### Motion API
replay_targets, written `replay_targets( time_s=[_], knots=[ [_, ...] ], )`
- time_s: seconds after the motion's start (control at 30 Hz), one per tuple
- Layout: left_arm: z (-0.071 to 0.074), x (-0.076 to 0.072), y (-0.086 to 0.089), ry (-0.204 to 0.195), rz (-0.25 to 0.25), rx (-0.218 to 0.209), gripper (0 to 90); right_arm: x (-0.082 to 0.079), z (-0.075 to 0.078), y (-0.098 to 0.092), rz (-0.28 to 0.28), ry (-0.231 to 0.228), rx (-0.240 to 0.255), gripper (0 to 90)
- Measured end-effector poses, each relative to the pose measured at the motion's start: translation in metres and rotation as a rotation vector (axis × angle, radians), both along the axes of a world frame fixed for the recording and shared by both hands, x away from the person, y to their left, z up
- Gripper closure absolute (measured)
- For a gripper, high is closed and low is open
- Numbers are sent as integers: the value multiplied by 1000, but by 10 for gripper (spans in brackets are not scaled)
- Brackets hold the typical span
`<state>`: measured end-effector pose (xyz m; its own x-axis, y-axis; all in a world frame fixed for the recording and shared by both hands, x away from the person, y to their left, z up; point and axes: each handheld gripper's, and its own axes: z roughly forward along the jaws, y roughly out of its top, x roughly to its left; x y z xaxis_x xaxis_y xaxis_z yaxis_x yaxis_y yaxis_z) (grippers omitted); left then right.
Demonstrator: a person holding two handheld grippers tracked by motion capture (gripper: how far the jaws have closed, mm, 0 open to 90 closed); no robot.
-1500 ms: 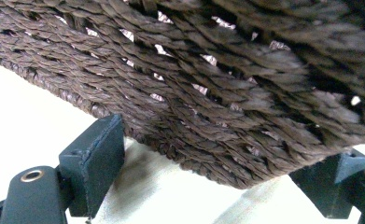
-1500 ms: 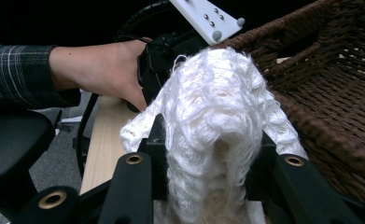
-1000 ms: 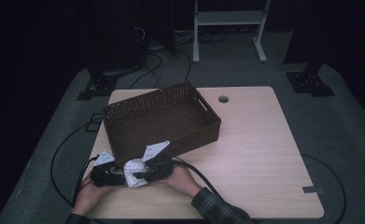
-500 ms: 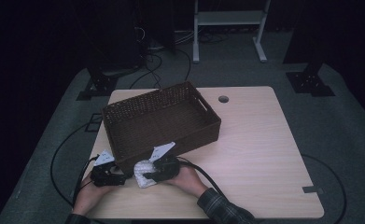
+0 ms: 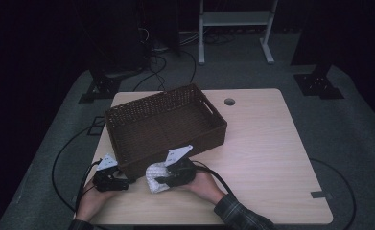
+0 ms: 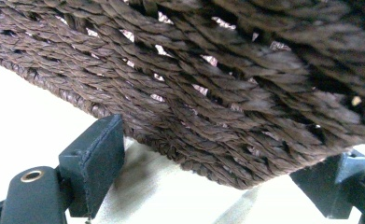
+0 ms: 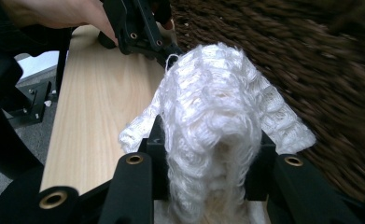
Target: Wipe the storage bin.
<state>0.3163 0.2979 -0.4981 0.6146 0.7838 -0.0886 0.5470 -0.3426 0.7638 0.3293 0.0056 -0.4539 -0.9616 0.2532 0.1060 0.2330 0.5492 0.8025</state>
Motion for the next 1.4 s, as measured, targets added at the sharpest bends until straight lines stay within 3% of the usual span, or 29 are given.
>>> replay_targets(
  time_s=[0.57,0.6,0.83,0.87,1.03,1.13,1.4],
  knots=[
    [0,0,0,0,-2,0,154,-9,8,-82,-134,-28,15,627],
    [0,0,0,0,-2,0,154,-9,8,-96,-162,-24,16,627],
    [0,0,0,0,-3,0,155,-13,9,-132,-239,-29,21,626],
    [0,0,0,1,-4,0,154,-16,9,-146,-272,-30,21,625],
    [0,0,0,1,-4,0,155,-20,9,-170,-327,-37,18,625],
    [0,0,0,0,-4,0,155,-23,7,-196,-393,-44,11,625],
    [0,0,0,0,-5,1,154,-30,7,-239,-516,-64,4,625]
  ],
)
